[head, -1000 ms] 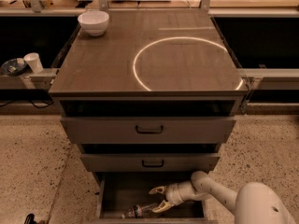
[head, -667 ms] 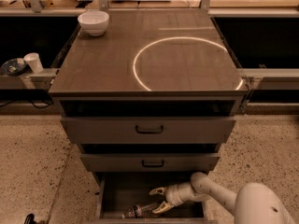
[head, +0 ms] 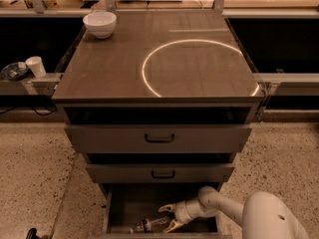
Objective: Pick water bottle from bottom drawer and place on counter
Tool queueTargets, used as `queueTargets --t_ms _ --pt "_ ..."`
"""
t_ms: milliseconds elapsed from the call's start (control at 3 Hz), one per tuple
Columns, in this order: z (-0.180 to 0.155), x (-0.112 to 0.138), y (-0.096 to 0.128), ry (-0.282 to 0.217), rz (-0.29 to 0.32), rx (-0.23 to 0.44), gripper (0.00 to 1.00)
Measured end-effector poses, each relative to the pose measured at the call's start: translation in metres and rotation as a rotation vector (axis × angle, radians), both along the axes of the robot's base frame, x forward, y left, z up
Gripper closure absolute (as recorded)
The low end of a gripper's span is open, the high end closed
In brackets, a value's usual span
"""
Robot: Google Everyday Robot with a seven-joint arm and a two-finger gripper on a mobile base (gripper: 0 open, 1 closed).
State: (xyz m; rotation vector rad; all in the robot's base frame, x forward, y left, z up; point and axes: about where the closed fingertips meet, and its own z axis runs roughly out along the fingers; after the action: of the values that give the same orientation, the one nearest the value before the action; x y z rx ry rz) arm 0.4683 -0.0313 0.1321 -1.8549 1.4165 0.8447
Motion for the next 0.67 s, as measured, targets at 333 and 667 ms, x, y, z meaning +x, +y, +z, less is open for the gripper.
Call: queueTargets --t_ms 333,667 --pt "-0.003 -0.002 0.001 -0.002 0.006 -0.001 0.67" --pt "0.018 -0.009 0.005 -0.015 0.023 0.083 0.89"
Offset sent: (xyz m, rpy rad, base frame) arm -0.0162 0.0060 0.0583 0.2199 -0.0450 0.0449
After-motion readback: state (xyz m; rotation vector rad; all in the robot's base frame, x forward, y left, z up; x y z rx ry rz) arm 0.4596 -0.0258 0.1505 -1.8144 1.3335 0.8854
